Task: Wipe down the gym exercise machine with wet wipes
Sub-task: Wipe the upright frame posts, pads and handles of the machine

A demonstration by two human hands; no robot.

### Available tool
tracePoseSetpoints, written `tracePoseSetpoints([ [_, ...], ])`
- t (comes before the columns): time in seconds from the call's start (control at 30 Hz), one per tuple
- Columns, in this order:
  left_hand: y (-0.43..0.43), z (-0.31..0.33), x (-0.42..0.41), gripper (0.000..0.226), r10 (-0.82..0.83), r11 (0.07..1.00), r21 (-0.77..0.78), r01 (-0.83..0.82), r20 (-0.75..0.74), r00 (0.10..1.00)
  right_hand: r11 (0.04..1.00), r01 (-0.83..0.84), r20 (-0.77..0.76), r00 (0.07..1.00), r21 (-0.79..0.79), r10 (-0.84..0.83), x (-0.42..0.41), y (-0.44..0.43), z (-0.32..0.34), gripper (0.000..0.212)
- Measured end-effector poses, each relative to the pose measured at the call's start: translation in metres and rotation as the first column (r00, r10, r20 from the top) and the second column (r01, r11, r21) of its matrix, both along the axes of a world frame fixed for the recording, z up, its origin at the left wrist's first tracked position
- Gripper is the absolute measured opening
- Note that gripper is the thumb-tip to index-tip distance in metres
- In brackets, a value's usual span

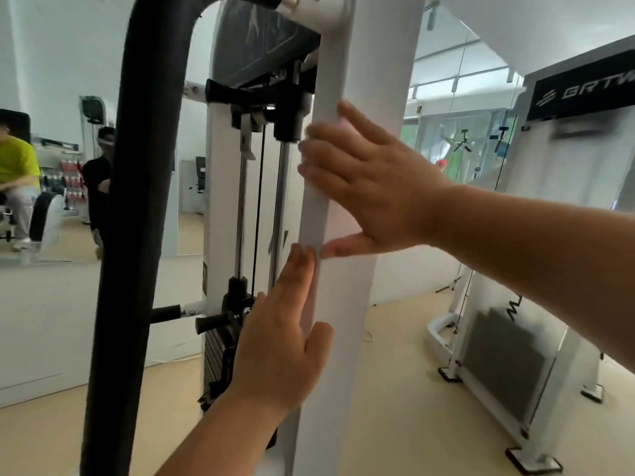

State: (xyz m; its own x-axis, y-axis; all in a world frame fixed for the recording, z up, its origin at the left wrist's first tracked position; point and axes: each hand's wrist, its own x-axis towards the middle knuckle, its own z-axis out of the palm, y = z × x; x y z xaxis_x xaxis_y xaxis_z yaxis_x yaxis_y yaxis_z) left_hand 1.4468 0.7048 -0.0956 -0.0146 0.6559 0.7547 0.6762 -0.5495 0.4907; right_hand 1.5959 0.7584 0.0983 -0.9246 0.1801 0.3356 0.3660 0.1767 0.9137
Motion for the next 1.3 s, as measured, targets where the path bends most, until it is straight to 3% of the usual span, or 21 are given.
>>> tracePoseSetpoints([
  [0.1, 0.001, 0.000, -0.002, 0.077, 0.017, 0.999, -0.028, -0.018, -0.047, 0.999, 1.000, 0.000, 0.125, 0.992, 0.003, -0.001, 0.004, -0.004, -0.010, 0.099],
  [0.23, -0.006, 0.000, -0.001, 0.076, -0.046, 0.996, -0.074, 0.047, 0.006, 0.999, 0.994, 0.103, 0.014, 0.995, 0.037, -0.103, -0.001, -0.008, 0.011, 0.103],
  [0.3, -0.013, -0.015, -0.004, 0.077, -0.019, 0.994, -0.104, 0.023, 0.040, 0.999, 0.995, 0.095, -0.030, 0.995, 0.024, -0.094, -0.003, -0.006, -0.012, 0.104],
  [0.4, -0.024, -0.057, -0.012, 0.076, 0.098, 0.979, -0.182, -0.091, 0.033, 0.995, 0.999, 0.023, 0.018, 1.000, -0.027, -0.022, 0.000, 0.004, -0.074, 0.100],
  [0.57, -0.031, -0.130, -0.019, 0.076, 0.086, 0.939, -0.319, -0.132, -0.153, 0.985, 0.983, 0.017, 0.147, 0.989, -0.182, 0.010, 0.000, 0.009, -0.165, 0.093],
  [0.67, -0.031, -0.160, -0.019, 0.096, 0.014, 0.909, -0.402, -0.107, -0.227, 0.974, 0.983, -0.021, 0.198, 0.979, -0.184, 0.058, 0.004, 0.011, -0.168, 0.088],
  [0.77, -0.027, -0.179, -0.019, 0.110, 0.025, 0.904, -0.396, -0.161, -0.326, 0.945, 0.989, -0.051, 0.146, 0.987, -0.137, 0.071, 0.004, 0.015, -0.171, 0.086],
  [0.83, -0.025, -0.189, -0.020, 0.100, 0.090, 0.943, -0.278, -0.183, -0.316, 0.945, 0.987, -0.068, 0.091, 0.993, -0.143, 0.082, 0.003, 0.015, -0.195, 0.088],
  [0.93, -0.024, -0.200, -0.021, 0.046, 0.186, 0.979, -0.047, -0.199, -0.200, 0.962, 0.972, -0.050, 0.146, 0.986, -0.232, 0.085, 0.007, 0.009, -0.249, 0.090],
  [1.0, -0.026, -0.201, -0.022, 0.019, 0.196, 0.980, 0.003, -0.198, -0.139, 0.971, 0.952, 0.013, 0.225, 0.973, -0.305, 0.059, 0.007, 0.002, -0.287, 0.093],
  [1.13, -0.028, -0.196, -0.024, 0.007, 0.175, 0.984, -0.031, -0.178, -0.083, 0.981, 0.946, 0.084, 0.309, 0.951, -0.314, 0.019, 0.006, -0.003, -0.316, 0.090],
  [1.2, -0.028, -0.196, -0.025, 0.007, 0.162, 0.986, -0.037, -0.165, -0.084, 0.983, 0.969, -0.018, 0.233, 0.969, -0.246, 0.077, 0.013, 0.003, -0.300, 0.083],
  [1.3, -0.027, -0.198, -0.025, 0.018, 0.142, 0.987, -0.058, -0.147, -0.081, 0.986, 0.973, -0.161, -0.008, 0.987, -0.164, 0.162, 0.030, 0.015, -0.284, 0.079],
])
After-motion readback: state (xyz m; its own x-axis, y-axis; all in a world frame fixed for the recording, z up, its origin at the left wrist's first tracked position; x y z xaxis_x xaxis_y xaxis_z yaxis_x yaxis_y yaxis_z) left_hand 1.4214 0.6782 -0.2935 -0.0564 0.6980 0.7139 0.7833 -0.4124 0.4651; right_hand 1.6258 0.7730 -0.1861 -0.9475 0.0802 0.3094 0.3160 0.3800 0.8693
